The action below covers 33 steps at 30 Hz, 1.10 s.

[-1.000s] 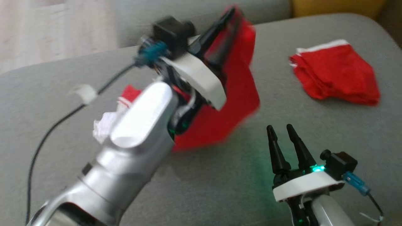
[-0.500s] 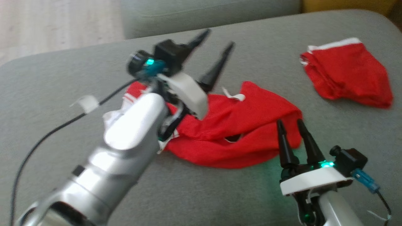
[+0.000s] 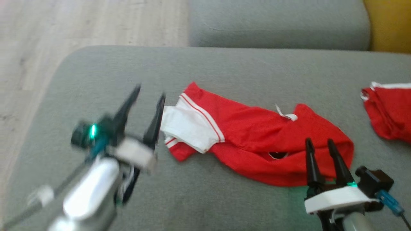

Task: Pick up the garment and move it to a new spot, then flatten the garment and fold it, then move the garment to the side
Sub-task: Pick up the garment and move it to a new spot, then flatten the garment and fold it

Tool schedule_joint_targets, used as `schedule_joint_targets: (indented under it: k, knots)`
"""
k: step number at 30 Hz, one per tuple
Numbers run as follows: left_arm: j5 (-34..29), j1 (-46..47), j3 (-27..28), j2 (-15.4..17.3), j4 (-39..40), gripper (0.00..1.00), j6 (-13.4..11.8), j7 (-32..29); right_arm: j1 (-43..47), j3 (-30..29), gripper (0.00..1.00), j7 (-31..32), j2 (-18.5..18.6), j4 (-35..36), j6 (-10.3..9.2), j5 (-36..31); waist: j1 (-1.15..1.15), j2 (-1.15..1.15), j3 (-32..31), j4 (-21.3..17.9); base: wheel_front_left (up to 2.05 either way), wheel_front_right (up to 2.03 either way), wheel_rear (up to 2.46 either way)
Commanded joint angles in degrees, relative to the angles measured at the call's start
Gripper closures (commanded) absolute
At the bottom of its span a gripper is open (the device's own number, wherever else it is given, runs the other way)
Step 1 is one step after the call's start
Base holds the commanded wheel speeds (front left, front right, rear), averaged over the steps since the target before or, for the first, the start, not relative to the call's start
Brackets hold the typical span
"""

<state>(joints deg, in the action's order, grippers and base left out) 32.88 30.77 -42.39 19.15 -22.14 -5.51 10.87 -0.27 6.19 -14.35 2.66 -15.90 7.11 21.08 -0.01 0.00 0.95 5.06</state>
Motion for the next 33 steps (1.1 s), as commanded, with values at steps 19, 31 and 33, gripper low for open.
schedule_joint_targets:
  k: [19, 31, 33]
  knots:
    - [-1.27, -16.36, 7.2, 0.18, 11.38, 0.0, -7.21, 4.11, -3.66, 5.66, 0.0, 0.9, 0.21, 3.05, 0.37, -7.46, 0.01, 0.0, -0.09, 6.8, 0.0, 0.0, 0.0]
    - [-3.17, -13.87, 8.81, -4.11, 8.48, 0.0, -5.01, 4.12, -20.06, 26.54, 0.0, 11.45, 2.48, -7.31, 0.37, -17.09, 0.01, 0.0, 5.45, 13.46, 0.0, 0.0, 0.0]
    - [-3.47, -13.68, 9.44, -4.71, 8.12, 0.0, -4.54, 4.12, -22.36, 28.27, 0.0, 12.66, 3.55, -11.11, 0.37, -18.56, 0.01, 0.0, 6.04, 14.5, 0.0, 0.0, 0.0]
